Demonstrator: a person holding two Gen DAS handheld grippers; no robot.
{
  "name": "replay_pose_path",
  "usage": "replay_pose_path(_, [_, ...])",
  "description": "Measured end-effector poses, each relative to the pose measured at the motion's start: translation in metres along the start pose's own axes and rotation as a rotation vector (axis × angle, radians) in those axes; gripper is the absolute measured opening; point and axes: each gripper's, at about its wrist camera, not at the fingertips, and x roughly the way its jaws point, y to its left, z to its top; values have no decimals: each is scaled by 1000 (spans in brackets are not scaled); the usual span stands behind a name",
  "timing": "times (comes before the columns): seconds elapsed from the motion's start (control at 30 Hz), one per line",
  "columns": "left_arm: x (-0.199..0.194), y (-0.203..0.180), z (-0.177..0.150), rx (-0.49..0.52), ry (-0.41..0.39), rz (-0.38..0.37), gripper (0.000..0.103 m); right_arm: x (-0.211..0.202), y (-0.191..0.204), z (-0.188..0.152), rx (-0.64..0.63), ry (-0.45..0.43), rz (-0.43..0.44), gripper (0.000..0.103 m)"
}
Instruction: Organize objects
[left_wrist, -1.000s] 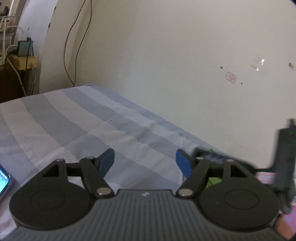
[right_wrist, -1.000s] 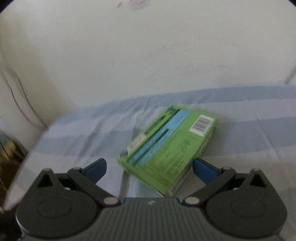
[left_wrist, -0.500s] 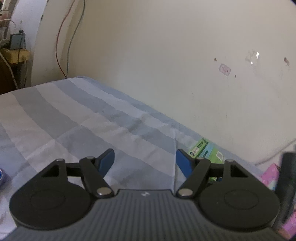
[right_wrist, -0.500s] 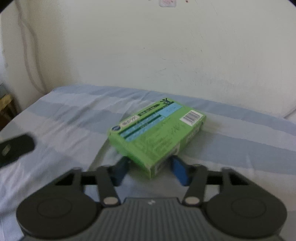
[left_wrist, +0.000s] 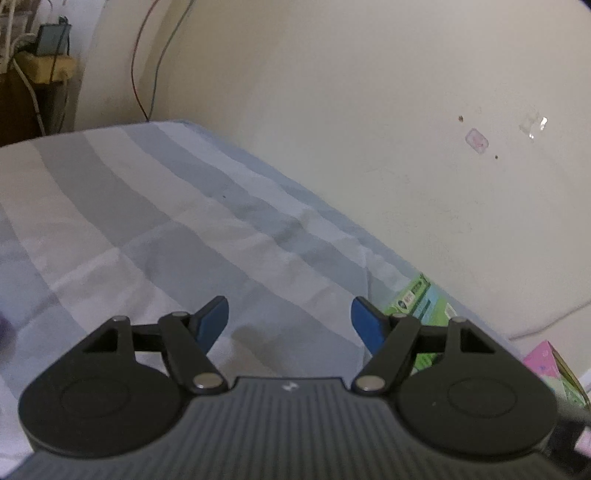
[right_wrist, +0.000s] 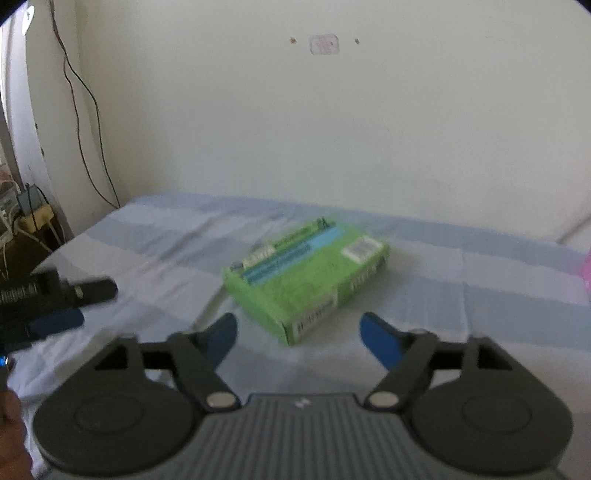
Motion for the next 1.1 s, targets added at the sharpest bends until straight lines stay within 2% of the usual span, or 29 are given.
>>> replay_pose_path(0.03, [0,-1,0,2,5,-5,75,3,2,5,-21,-17,-3,81])
replay_pose_path(0.1, [0,-2,-1,5,6,-13,75,11,2,19,-59,-59,-18,95])
replay_pose_path(0.17, [0,-4,-2,12,4,-17,75,27,0,37,-84,-68,-12,97])
replay_pose_path(0.23, [0,-7,-3,23,7,-22,75,49,-7,54,-58,-43,-50,96])
replay_pose_path(0.3, [1,-10,-5,39,13,-27,75,75,-19,70,18,33,-15,84])
replay_pose_path(0.4, [3,-16,-8,69,22,-35,75,107,-34,82,109,109,-13,71])
replay_pose_path(0.53, [3,-20,-8,78,29,-47,75,119,-29,83,59,163,38,64])
replay_pose_path(0.67, [2,-20,-9,83,34,-55,75,111,-18,79,28,220,83,63])
replay_pose_path(0.83, [1,-17,-7,70,9,-34,75,79,-7,54,0,211,121,63])
replay_pose_path(0.97, [2,-13,-6,52,-2,-14,75,36,0,27,-28,193,136,63])
replay_pose_path(1.1, [3,-16,-9,88,-10,2,75,-14,9,-10,-42,159,130,63])
